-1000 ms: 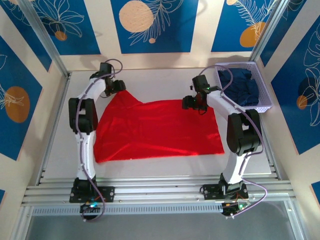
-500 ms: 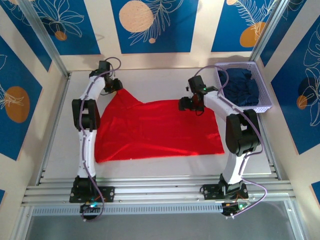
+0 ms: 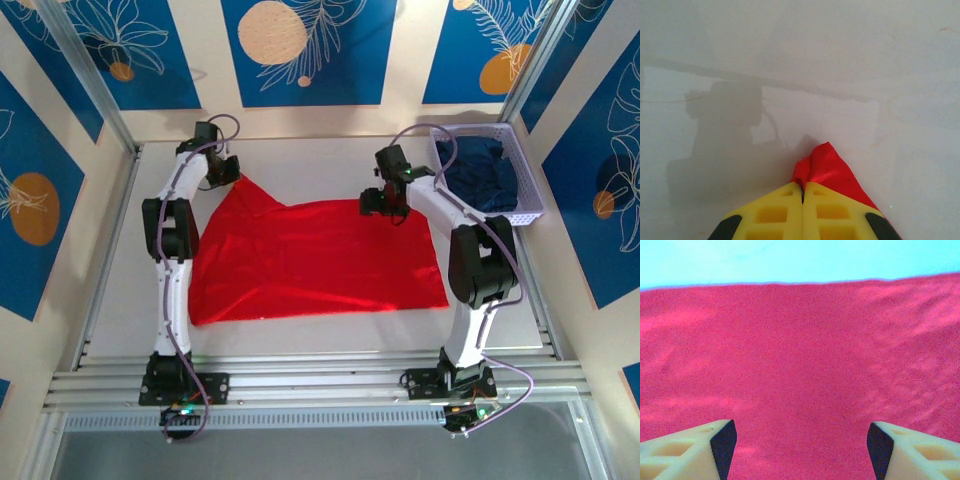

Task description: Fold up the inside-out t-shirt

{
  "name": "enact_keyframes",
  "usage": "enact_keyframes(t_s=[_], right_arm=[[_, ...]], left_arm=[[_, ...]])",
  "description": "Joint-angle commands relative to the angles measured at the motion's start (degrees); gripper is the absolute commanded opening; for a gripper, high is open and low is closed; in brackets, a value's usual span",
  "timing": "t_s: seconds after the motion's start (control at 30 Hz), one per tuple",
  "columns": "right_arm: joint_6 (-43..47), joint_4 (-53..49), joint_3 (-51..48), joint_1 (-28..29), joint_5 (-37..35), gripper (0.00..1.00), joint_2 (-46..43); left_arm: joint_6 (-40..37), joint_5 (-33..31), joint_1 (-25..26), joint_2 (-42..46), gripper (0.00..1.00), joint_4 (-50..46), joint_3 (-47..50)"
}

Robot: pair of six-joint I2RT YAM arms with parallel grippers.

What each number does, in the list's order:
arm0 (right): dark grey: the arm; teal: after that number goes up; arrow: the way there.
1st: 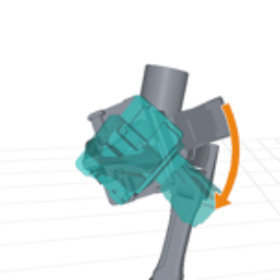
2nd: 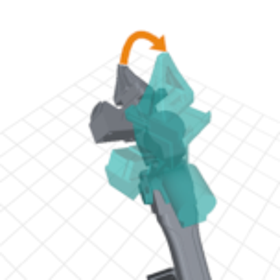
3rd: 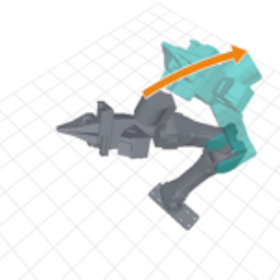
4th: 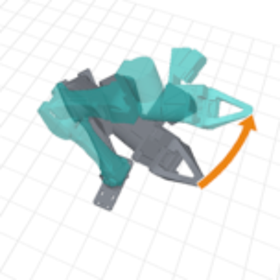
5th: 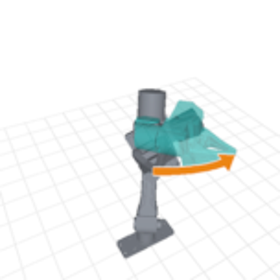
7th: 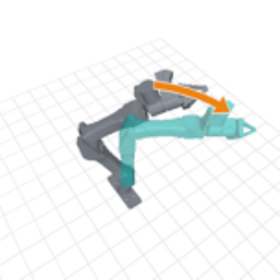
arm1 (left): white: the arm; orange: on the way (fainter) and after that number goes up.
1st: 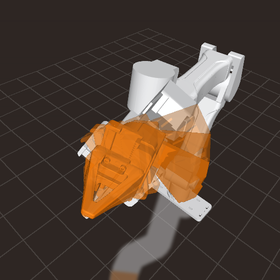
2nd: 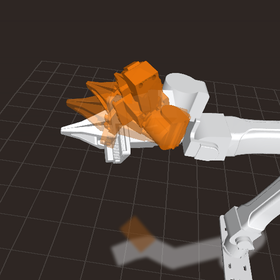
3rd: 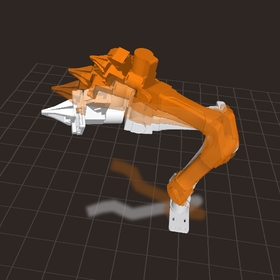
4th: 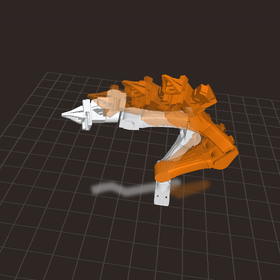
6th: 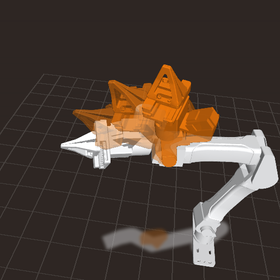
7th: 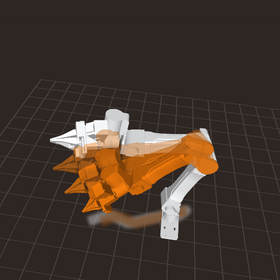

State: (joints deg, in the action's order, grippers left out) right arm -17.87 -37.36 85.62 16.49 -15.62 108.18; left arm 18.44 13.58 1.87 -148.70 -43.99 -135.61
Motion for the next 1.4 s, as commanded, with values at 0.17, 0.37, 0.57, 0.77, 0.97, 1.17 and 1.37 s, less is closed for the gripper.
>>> enact_keyframes(t_s=[0.17,0.37,0.57,0.77,0.97,1.17,1.37], right_arm=[[-8.25,-6.24,13.11,-8.17,-4.97,0.68,11.73],[-11.54,-10.23,21.5,-11.74,-6.74,0.64,18.71],[-12.11,-15.52,30.44,-12.9,-6.72,0.61,25.64],[-11.94,-18.36,35.78,-12.92,-6.76,0.56,30.43],[-11.23,-20.34,40.21,-13.1,-6.84,0.37,33.49],[-10.23,-21.65,42.73,-13.58,-6.33,0.18,35.15],[-8.22,-20.62,43.53,-13.6,-5.01,0.05,33.89]], left_arm=[[0.71,3.72,-0.8,9.26,0.0,3.77,5.42],[0.72,3.85,-0.72,13.18,0.0,4.51,8.76],[0.73,4.16,-0.69,16.02,0.0,6.42,12.31],[1.25,5.21,-0.62,16.69,0.0,6.83,12.83],[1.21,5.51,-0.46,17.82,0.0,6.99,13.54],[1.16,6.03,-0.29,19.54,0.0,6.64,14.58],[1.16,5.57,-0.17,23.61,0.0,5.77,15.38]])
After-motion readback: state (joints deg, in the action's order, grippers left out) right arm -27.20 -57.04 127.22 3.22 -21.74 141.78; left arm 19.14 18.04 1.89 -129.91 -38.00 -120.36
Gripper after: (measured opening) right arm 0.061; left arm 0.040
